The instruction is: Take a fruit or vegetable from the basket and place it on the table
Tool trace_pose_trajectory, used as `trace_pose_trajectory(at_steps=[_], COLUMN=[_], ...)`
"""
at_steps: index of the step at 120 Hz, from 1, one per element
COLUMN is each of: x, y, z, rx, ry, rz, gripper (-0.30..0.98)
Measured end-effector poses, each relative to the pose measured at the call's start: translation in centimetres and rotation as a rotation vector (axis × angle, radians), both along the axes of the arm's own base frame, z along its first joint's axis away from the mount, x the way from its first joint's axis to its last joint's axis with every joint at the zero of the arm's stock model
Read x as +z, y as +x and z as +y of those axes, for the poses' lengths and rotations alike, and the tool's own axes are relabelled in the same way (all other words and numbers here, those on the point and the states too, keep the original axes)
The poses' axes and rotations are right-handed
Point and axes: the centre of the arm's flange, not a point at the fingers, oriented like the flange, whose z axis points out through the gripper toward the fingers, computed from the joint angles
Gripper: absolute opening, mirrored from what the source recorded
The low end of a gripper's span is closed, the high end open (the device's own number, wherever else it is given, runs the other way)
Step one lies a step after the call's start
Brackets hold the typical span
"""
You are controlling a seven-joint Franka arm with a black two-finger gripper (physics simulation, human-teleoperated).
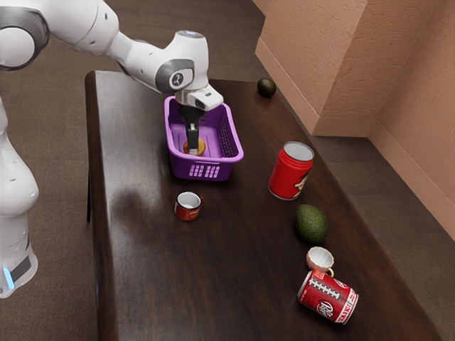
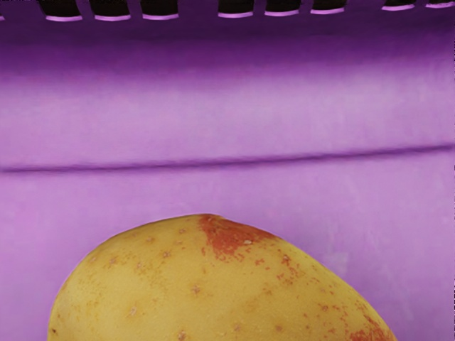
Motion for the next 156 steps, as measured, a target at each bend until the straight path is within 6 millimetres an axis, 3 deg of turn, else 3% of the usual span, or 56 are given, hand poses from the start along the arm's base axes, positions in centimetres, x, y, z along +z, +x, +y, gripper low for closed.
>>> trace_pose_trajectory(at_steps=[27, 72, 97, 119, 128, 139, 156], x=[0.1, 1.0, 3.4, 5.9, 7.6, 10.4, 12.2], y=[0.0, 0.2, 0.0, -0.2, 0.3, 0.9, 2.2], z=[0.3, 0.5, 0.2, -0.4, -3.1, -9.6, -18.1], rx=[0.026, 0.080, 0.110, 0.137, 0.106, 0.021, -0.063], ry=[-0.009, 0.012, 0.048, 0.078, 0.086, 0.113, 0.124], rz=[-0.011, -0.044, -0.091, -0.132, -0.165, -0.216, -0.249], gripper=[0.45, 0.25, 0.11, 0.11, 0.11, 0.12, 0.12])
